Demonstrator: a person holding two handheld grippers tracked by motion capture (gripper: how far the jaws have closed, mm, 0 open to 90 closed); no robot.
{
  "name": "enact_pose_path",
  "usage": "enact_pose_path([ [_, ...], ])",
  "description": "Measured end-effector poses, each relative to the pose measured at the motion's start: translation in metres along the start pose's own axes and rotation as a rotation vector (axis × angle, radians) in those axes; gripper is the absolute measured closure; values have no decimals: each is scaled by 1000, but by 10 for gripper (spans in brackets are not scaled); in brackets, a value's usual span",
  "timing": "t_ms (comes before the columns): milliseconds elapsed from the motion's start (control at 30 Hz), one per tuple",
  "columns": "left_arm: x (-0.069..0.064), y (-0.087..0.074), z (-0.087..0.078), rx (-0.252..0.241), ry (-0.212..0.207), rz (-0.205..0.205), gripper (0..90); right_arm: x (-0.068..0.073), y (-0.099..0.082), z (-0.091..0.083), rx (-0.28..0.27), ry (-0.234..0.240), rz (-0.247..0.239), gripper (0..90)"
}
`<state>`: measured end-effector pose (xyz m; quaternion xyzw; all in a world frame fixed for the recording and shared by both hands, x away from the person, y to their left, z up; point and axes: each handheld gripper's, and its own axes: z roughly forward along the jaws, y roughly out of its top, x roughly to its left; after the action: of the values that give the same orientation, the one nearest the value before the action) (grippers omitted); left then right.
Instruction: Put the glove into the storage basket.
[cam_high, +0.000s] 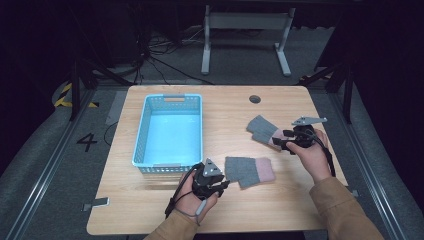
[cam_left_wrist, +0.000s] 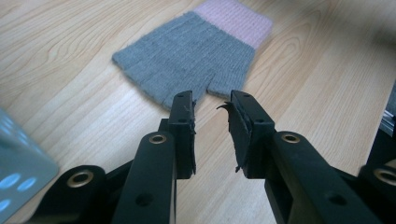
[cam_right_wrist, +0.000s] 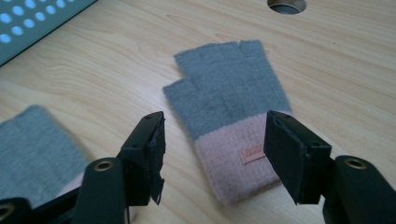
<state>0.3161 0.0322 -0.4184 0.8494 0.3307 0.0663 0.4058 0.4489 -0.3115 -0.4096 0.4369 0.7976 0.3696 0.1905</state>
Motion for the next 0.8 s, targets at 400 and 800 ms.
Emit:
enact_pose_path([
  [400,4,-8,-5,-3,22,-27,708,-10,14,28,5,-56,36,358],
  [800,6,-7,-4,6,17,-18,698,-9,21,51,34,-78,39,358],
])
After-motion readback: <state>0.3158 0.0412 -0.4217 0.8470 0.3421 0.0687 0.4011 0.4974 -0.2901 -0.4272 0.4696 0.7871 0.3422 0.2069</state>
